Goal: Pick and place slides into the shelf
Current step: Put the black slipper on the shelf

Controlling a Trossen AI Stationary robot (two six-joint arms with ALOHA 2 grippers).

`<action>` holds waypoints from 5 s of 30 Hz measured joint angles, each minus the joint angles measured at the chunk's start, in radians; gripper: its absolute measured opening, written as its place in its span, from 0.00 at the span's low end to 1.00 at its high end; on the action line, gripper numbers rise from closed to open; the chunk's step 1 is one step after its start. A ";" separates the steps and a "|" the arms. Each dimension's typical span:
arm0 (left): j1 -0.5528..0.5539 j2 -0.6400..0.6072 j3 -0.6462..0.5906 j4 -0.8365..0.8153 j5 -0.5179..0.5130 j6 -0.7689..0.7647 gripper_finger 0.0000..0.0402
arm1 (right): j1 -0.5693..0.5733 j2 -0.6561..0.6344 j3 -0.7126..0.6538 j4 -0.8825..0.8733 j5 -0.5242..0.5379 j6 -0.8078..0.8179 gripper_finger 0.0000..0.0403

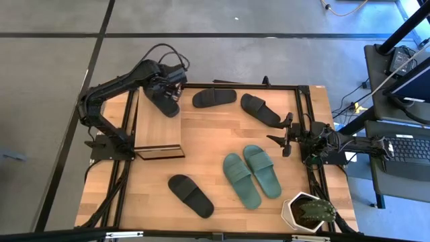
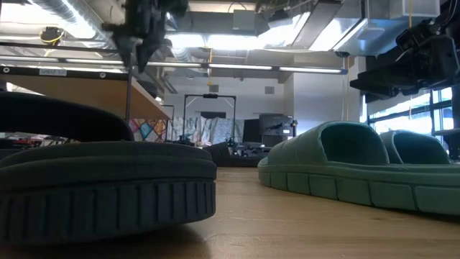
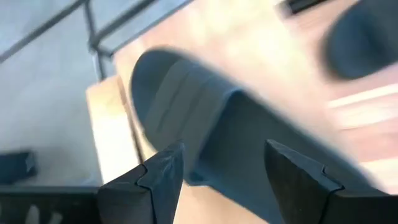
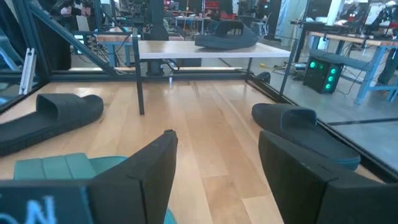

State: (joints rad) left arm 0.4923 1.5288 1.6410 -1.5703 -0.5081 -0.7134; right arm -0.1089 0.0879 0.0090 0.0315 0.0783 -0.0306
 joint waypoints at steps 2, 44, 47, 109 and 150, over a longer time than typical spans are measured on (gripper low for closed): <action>-0.046 -0.006 0.048 0.003 -0.013 0.027 0.52 | 0.000 0.000 0.000 0.000 0.000 0.000 0.56; -0.932 -0.975 -1.122 1.190 -0.281 0.431 0.52 | 0.000 0.007 0.000 0.123 -0.003 0.078 0.56; -0.941 -1.015 -1.166 1.330 -0.174 0.565 0.52 | 0.000 0.022 0.000 0.153 -0.004 0.090 0.56; -0.951 -1.138 -1.178 1.247 -0.107 0.645 0.52 | -0.076 2.091 1.647 0.225 -0.135 -1.103 0.56; -0.951 -1.138 -1.177 1.249 -0.138 0.647 0.52 | -0.113 2.152 1.647 0.354 -0.238 -1.097 0.56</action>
State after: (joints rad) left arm -0.4587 0.3904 0.4637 -0.3218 -0.6456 -0.0666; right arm -0.2218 2.2398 1.6562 0.3855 -0.1593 -1.1275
